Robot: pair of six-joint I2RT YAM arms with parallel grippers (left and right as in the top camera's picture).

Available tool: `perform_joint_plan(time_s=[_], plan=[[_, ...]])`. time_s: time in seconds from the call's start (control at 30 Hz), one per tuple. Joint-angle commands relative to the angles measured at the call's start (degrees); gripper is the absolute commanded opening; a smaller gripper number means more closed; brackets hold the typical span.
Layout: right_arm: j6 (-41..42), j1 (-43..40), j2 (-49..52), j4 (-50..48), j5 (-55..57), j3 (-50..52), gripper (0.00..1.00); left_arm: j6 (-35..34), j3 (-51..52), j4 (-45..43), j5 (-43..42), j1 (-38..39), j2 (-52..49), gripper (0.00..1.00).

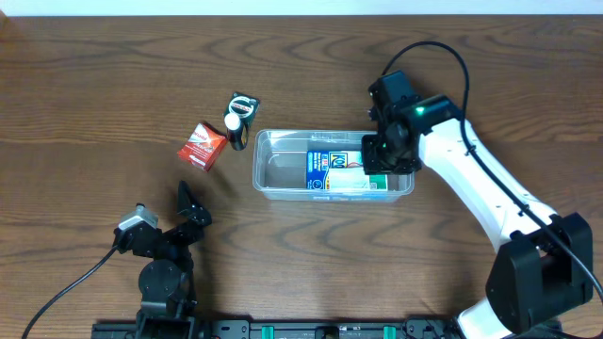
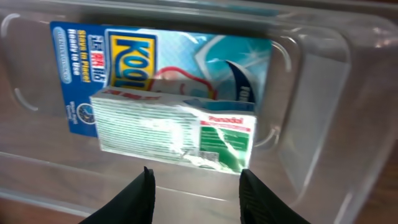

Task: Pack container
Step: 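Withdraw the right gripper to the right side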

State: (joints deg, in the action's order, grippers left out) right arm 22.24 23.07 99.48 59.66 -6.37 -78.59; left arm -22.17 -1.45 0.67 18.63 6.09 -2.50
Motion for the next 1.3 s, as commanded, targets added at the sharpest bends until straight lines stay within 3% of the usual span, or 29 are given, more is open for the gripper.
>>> perform_joint_plan(time_s=[0.0, 0.27, 0.33, 0.4, 0.53, 0.87, 1.27], plan=[[-1.79, -2.47, -2.21, 0.96, -0.28, -0.28, 0.42, 0.94, 1.22, 1.88, 1.16, -0.28, 0.39, 0.98], [-7.74, -4.31, -12.13, 2.12, -3.39, -2.69, 0.54, 0.94, 1.22, 1.88, 1.16, -0.28, 0.42, 0.98], [-7.69, -5.42, -15.50, 1.84, -1.31, -3.23, 0.63, 0.94, 1.22, 1.88, 1.16, -0.28, 0.42, 0.98], [-7.41, -7.50, -18.75, 0.98, 1.25, -3.32, 0.80, 0.94, 1.22, 1.90, 1.16, -0.28, 0.42, 0.98], [-6.38, -15.26, -23.37, -0.33, 5.11, -3.32, 0.99, 0.94, 1.22, 1.88, 1.16, -0.28, 0.42, 0.98], [-6.23, -31.95, -22.84, -0.42, 5.97, -3.13, 0.99, 0.94, 1.22, 1.88, 1.16, -0.28, 0.39, 0.98], [-6.23, -34.47, -22.71, -0.20, 5.97, -3.13, 0.99, 0.94, 1.22, 1.88, 1.16, -0.28, 0.42, 0.98]])
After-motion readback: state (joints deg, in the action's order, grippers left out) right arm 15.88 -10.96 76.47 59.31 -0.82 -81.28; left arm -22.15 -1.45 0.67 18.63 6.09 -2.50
